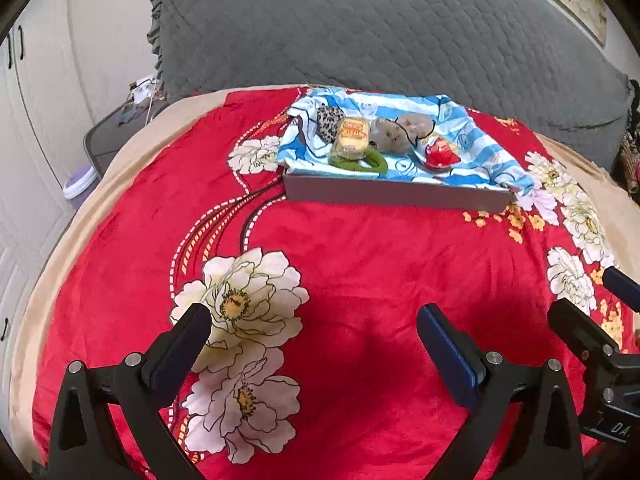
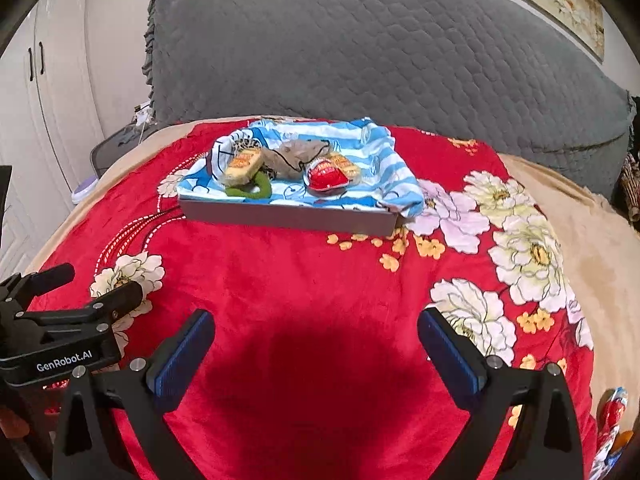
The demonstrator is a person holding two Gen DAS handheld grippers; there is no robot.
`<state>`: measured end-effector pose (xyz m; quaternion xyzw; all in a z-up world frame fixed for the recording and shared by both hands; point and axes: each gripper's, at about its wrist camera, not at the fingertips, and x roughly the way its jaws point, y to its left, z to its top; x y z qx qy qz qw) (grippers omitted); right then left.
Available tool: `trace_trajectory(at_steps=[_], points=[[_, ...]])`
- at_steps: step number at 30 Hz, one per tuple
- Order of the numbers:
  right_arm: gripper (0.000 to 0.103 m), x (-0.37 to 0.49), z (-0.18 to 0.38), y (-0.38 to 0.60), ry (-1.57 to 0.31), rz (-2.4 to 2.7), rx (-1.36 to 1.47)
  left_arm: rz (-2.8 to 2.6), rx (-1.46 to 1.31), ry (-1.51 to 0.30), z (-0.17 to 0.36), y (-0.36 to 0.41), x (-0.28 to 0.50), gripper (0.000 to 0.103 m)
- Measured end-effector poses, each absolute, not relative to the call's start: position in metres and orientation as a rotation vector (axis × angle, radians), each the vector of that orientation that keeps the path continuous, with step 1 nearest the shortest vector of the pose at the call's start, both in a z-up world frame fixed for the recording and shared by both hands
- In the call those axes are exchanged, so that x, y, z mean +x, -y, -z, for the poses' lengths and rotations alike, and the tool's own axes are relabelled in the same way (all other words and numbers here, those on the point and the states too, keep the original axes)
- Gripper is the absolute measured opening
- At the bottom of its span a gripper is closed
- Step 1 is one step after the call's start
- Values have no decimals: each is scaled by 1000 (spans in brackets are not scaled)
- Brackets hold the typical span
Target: Organize objects
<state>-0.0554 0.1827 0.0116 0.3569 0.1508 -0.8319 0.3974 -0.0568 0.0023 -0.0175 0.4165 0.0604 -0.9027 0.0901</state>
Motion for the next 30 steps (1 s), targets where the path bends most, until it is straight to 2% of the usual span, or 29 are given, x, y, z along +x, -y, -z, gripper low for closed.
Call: trace_trajectory(at_steps=[30], points=[[102,-61,3,-185,-364,2105,952,2684,1248,-183,30,-4,-57,102]])
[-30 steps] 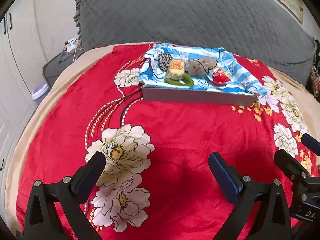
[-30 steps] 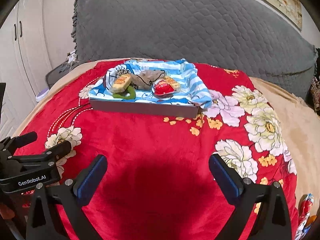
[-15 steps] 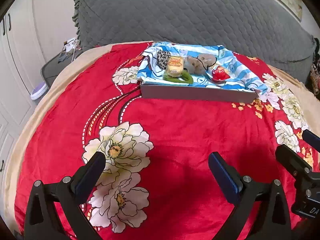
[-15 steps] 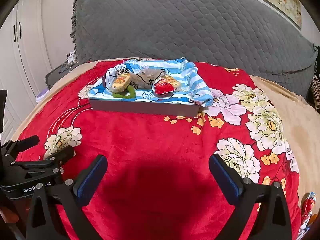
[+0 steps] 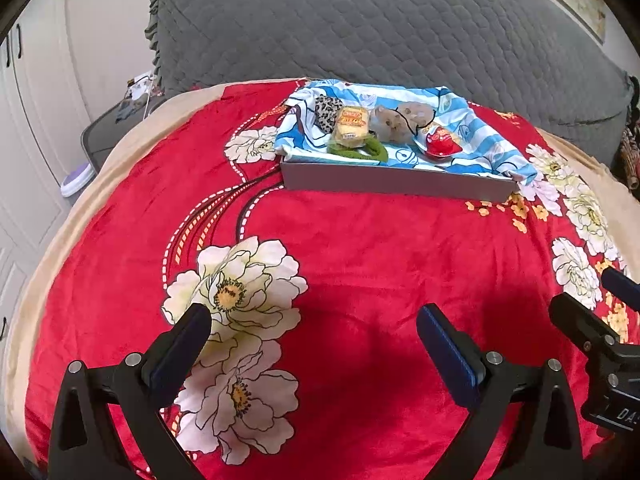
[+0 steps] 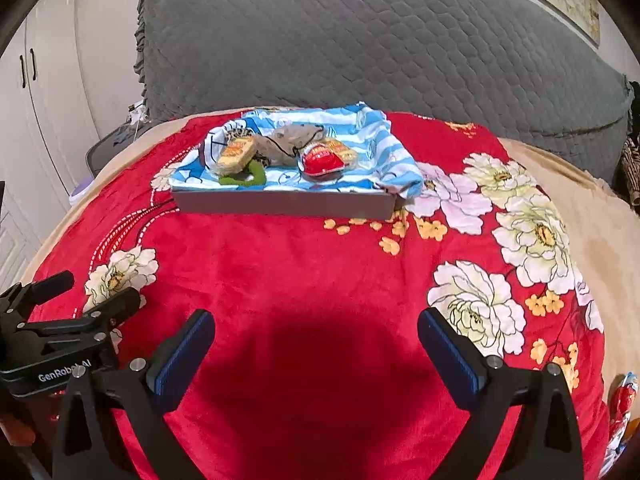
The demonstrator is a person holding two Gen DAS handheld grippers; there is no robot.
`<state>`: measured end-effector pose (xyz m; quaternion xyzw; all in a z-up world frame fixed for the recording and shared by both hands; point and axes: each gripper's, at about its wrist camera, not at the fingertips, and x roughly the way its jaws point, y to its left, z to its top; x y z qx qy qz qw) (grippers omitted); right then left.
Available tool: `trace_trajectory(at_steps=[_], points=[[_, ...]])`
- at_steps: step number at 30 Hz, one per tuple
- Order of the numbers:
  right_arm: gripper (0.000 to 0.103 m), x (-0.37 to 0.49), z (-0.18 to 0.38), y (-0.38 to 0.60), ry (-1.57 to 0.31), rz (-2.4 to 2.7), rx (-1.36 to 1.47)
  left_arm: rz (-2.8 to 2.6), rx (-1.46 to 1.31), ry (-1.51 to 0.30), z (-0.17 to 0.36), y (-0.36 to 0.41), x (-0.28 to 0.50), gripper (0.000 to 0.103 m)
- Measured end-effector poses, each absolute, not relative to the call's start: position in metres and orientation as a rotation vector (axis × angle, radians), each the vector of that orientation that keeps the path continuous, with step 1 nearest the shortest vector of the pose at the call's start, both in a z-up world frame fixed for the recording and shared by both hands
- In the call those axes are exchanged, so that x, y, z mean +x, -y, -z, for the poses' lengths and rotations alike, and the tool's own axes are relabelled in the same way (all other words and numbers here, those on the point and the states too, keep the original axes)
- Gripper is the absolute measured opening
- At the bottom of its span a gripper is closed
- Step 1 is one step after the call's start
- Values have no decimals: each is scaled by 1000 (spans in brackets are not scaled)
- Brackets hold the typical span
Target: Organize objects
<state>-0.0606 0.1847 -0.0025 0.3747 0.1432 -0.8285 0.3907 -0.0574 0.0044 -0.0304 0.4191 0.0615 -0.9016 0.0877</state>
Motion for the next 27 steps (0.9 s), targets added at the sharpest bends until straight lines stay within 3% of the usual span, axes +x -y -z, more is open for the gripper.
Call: trace_trajectory(at_steps=[27], points=[[102,-63,23,-186,-426,2102,975,2671,1295,-176,51,-3,-60,102]])
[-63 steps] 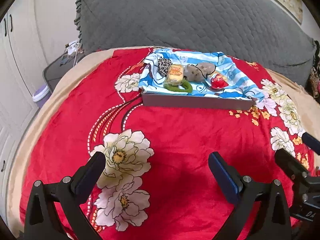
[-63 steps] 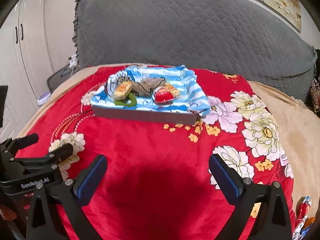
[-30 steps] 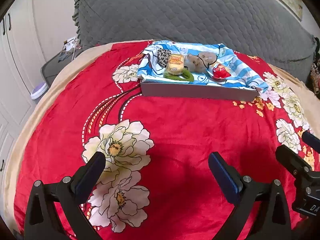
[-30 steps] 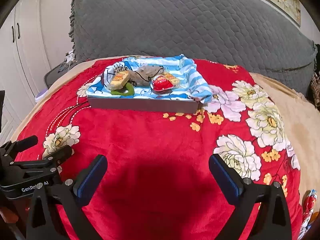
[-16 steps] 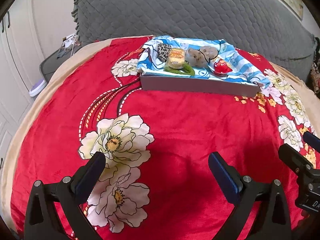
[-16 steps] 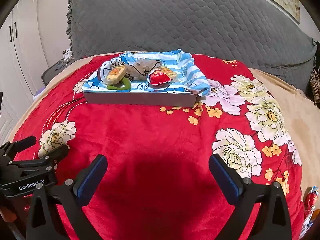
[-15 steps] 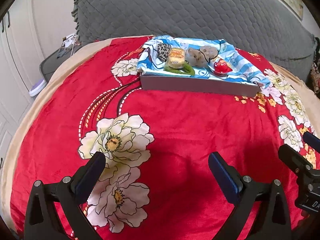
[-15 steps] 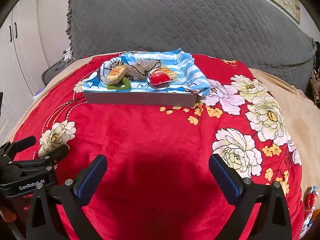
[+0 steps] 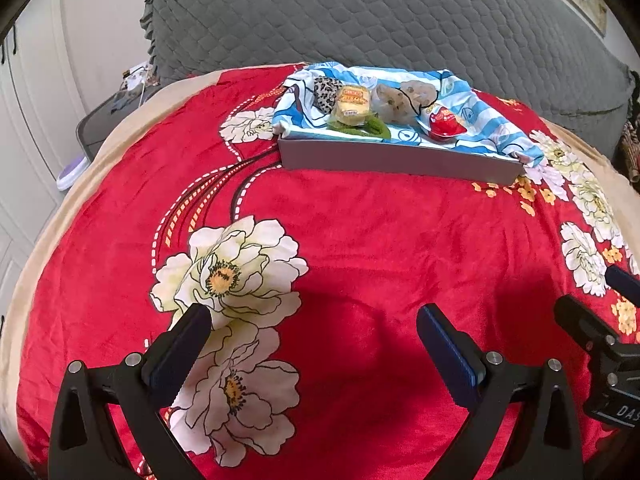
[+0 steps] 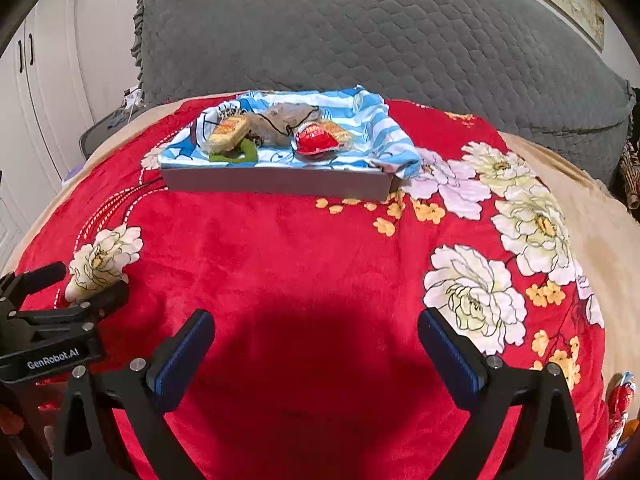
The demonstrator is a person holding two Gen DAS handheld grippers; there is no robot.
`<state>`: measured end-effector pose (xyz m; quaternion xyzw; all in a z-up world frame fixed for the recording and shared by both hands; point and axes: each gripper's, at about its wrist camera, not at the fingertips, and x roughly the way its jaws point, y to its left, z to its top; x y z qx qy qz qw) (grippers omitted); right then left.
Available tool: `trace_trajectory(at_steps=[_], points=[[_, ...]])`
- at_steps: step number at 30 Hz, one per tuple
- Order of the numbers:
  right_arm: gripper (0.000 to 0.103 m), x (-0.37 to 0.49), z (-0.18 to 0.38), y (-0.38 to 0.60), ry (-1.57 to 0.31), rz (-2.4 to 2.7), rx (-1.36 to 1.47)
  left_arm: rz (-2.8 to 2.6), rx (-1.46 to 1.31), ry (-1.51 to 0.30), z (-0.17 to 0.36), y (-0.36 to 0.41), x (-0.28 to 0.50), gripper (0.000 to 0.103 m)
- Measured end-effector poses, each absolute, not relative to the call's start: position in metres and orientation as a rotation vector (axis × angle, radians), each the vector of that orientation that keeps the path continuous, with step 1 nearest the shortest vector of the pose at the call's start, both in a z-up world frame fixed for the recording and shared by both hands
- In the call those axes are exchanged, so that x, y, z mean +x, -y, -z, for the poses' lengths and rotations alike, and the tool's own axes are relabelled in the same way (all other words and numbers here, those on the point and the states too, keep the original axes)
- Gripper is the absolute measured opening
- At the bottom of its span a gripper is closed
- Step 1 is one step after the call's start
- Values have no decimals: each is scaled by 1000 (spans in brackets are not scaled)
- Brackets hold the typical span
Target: Organize objects
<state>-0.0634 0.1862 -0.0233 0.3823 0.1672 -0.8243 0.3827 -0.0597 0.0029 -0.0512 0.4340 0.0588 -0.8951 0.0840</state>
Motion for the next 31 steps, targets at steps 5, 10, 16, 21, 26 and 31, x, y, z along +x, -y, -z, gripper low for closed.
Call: trace_trajectory(at_steps=[5,10,16,21,26,31], points=[[102,-63,31,-186,-458,2101,977,2667,1299,-165,54,-3,-60,102],[102,-62,35,-185,-454,2085,985,2662,1308,-167,58,-4,-62,102],[102,-61,40,-184,-478,2085,989,2651,1322,-173,64,-3,-62,102],[102,-63,40,-185,-470,2088,997,2657,1318,-171,64,-4,-62,102],[102,-64,40,-185,-471,2092,993,2670,1304,-159,62,-5,-61,102],[102,-64,39,-184,-472,2091,990,2674,1308,-166,61,-6,-63,102]])
